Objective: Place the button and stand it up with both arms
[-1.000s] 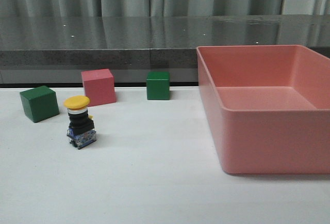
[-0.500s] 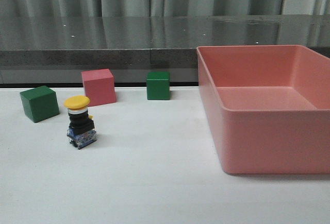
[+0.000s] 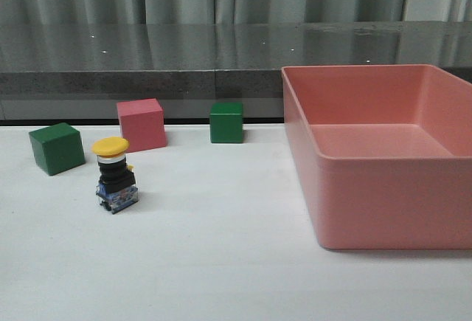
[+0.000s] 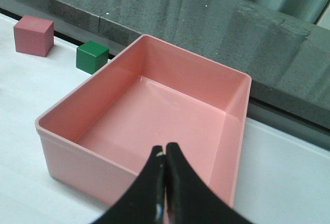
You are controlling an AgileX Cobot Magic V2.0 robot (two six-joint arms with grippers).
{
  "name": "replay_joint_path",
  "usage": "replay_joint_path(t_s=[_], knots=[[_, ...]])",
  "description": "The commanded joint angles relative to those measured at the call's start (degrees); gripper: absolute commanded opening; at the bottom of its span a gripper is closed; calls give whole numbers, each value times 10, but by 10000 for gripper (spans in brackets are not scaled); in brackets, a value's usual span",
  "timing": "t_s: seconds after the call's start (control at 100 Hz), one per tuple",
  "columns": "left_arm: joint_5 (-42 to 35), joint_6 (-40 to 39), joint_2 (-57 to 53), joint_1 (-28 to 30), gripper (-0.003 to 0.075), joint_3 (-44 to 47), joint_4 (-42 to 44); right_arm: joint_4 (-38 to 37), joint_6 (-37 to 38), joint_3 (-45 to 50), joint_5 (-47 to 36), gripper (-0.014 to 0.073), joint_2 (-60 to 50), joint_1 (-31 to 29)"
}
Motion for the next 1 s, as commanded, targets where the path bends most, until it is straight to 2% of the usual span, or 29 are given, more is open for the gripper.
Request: replay_joint_path(t_s=[0.0,0.83,0.93,0.99], knots=[[-42,-7,-17,1,-19,26,-7,6,1,-14,-44,-114,5,-4],[-43,-7,-17,1,-20,26,-8,5,1,-14,-44,-114,3,-4],[-43,-7,-17,1,-19,26,-8,-12,4,-11,-48,-114,-7,-4],[-43,-7,-17,1,-19,26,-8,-28,32,-1,-56,-114,-24,-4]])
